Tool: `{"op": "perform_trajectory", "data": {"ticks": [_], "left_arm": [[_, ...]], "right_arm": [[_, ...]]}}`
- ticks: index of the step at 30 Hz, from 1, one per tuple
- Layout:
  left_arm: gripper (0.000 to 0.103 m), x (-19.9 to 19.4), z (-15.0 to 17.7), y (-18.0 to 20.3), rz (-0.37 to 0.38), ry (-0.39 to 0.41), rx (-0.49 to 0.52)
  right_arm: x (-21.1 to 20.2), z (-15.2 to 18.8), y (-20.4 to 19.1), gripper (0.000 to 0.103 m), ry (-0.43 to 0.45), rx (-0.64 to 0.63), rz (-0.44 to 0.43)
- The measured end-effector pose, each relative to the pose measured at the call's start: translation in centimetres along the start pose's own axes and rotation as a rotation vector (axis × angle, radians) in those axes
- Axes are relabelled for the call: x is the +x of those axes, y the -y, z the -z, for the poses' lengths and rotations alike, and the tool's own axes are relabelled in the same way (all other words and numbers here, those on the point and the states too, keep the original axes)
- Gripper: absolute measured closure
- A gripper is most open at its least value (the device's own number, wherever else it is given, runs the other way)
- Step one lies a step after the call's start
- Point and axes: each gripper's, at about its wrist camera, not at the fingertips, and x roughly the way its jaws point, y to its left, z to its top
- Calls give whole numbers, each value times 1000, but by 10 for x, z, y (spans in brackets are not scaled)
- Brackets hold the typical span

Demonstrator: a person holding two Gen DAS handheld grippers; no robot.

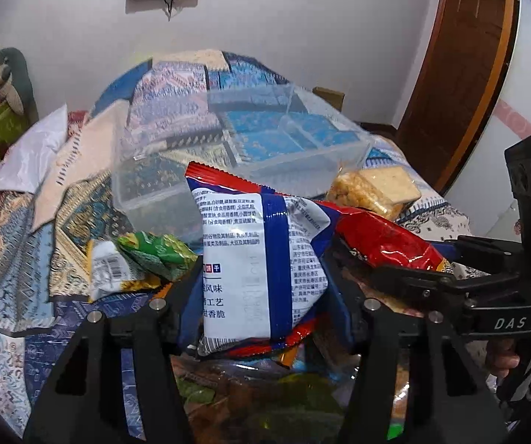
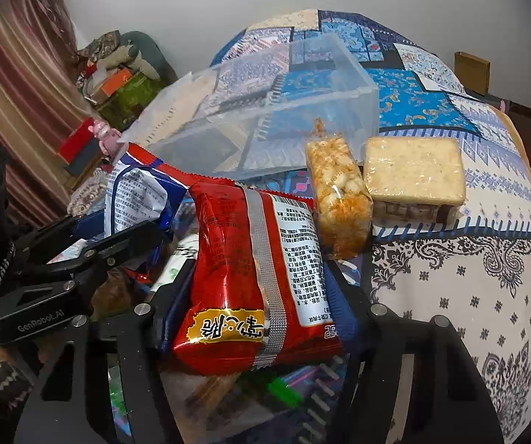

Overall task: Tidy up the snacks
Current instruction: 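Lift both bags and release them into the clear plastic box with both tools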

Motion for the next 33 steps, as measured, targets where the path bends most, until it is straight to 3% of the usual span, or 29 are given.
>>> {"op": "perform_trajectory", "data": {"ticks": [9, 16, 24, 33], "left_arm": [[45, -44, -25, -3, -41, 120, -5], [45, -43, -54, -23, -57, 140, -49], [45, -13, -84, -41, -102, 120, -78], [45, 37, -105, -55, -95, 55, -97]], "right_arm": [[-38, -19, -16, 41, 134, -54, 53], [-49, -54, -18, 40, 224, -59, 76], [-24, -92, -12, 40, 220, -55, 117], [17, -115, -7, 40, 155, -62, 157]]}}
